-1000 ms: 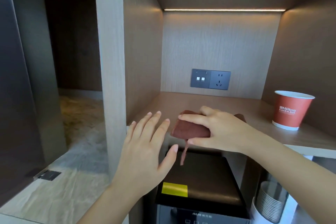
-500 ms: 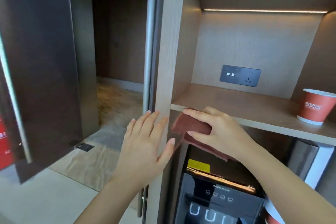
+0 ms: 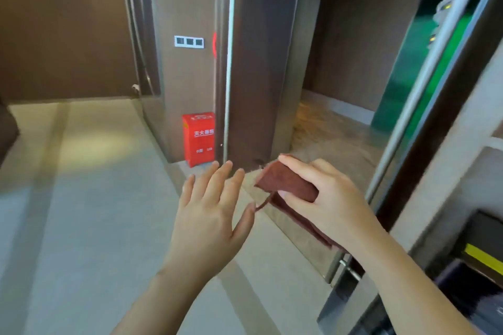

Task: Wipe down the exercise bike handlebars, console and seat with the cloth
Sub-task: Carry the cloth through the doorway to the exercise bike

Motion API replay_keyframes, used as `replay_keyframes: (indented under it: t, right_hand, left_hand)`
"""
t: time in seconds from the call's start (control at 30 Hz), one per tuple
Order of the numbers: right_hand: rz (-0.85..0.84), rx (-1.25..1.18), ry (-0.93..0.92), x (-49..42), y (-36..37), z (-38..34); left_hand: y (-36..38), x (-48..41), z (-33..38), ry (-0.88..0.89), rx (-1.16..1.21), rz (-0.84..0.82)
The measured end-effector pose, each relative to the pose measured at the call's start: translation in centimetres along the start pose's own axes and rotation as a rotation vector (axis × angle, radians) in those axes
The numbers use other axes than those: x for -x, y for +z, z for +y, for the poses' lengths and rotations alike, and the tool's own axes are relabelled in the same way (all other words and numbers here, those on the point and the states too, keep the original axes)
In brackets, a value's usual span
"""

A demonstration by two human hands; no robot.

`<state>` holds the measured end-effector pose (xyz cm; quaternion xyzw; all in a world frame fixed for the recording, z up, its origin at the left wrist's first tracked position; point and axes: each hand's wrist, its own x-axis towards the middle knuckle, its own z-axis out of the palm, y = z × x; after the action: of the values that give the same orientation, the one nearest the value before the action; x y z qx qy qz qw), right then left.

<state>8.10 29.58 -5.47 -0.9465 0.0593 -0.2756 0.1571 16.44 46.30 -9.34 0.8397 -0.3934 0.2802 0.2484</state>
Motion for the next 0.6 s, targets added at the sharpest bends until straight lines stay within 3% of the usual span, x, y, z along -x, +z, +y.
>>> replay_keyframes:
  t: [0.4,0.6]
  right_hand:
    - [-0.244,-0.261,-0.366,-5.7,16.5,-17.9]
    - [-0.392,-0.425,-0.500,-9.5,25.3,-27.1]
  left_hand:
    - [-9.8,11.9,-16.2,-0.527,-0.327,0.022]
    - [-14.4,15.8,-24.7,-0.684,-0.468,0.054]
